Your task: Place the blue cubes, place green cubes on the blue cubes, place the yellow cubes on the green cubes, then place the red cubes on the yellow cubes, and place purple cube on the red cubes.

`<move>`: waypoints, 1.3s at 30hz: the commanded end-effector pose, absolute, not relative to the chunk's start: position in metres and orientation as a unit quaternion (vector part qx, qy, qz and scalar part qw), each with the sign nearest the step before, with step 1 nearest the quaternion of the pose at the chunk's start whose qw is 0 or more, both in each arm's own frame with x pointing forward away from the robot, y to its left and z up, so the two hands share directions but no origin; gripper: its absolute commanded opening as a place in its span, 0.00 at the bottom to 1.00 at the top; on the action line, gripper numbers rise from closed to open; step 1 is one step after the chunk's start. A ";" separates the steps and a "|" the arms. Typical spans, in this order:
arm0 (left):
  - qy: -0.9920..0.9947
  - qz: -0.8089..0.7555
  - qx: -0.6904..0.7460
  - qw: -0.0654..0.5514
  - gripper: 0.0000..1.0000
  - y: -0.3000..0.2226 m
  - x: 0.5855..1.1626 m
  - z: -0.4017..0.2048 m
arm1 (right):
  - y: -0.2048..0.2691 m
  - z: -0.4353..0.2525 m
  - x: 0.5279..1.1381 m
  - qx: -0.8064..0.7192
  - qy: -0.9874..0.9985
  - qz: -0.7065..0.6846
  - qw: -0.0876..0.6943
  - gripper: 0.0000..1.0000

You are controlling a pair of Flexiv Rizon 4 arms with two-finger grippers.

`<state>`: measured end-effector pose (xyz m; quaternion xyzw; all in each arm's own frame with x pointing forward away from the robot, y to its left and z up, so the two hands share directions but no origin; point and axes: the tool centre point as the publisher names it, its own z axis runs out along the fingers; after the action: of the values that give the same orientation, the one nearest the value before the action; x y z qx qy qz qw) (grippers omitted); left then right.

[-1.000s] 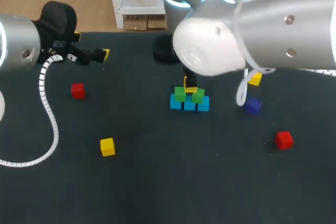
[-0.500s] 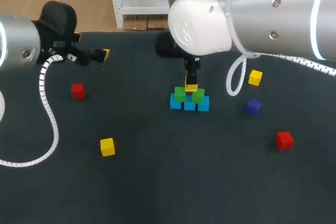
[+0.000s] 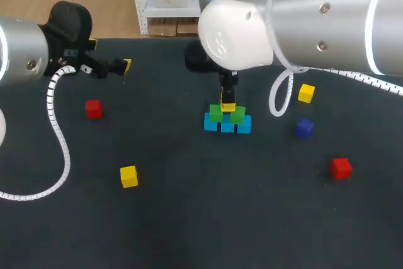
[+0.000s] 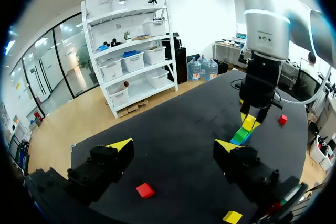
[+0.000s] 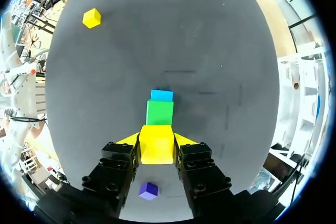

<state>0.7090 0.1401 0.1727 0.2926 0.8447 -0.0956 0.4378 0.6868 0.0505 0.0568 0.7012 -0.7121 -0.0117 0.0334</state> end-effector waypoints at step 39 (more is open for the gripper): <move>0.844 -0.099 0.294 0.438 1.00 0.142 0.709 0.172 | 0.051 0.056 0.684 0.699 -0.714 0.014 0.035 0.13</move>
<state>0.7090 0.1401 0.1727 0.2926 0.8447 -0.0956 0.4378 0.6881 0.0535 0.0549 0.6995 -0.7135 0.0125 0.0389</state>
